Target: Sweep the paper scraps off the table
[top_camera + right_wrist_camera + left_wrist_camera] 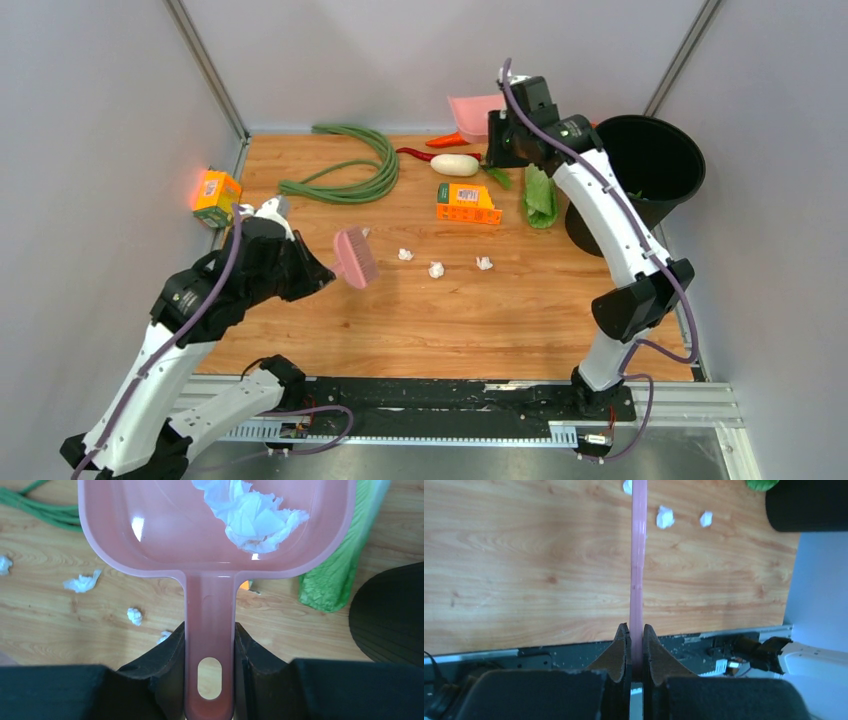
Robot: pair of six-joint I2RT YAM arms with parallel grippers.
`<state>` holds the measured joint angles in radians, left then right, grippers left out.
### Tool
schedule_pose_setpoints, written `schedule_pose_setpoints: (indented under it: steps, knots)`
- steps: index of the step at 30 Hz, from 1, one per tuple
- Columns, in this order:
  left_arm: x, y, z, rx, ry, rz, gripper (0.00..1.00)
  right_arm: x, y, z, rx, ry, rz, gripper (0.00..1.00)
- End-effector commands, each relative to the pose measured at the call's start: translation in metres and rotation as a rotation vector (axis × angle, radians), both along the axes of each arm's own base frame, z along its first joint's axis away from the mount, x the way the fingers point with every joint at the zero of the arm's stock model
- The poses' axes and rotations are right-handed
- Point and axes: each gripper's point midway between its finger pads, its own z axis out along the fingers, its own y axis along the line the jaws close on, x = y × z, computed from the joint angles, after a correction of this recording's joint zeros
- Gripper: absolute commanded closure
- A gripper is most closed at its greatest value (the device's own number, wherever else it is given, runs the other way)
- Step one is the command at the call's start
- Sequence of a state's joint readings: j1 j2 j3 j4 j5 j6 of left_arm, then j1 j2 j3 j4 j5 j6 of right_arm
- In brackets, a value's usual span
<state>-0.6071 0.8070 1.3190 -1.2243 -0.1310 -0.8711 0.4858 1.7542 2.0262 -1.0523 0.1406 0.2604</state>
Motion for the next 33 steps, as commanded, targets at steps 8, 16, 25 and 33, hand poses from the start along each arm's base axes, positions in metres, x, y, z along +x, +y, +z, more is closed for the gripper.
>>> schedule_pose_setpoints:
  steps: [8,16,25,33]
  knots:
    - [0.007,-0.045,-0.009,-0.124,0.045,-0.131,1.0,0.028,-0.078,0.049,0.142,-0.078,-0.187,1.0]
    - [0.007,-0.056,0.0,-0.205,-0.023,-0.154,1.0,0.037,-0.102,0.074,0.267,-0.126,-0.248,1.0]
    - [-0.002,-0.1,0.014,-0.363,-0.019,-0.368,1.0,0.035,-0.133,0.091,0.434,-0.184,-0.319,1.0]
    - [0.012,-0.091,0.0,-0.16,0.091,-0.351,1.0,0.024,-0.157,0.116,0.628,-0.27,-0.37,1.0]
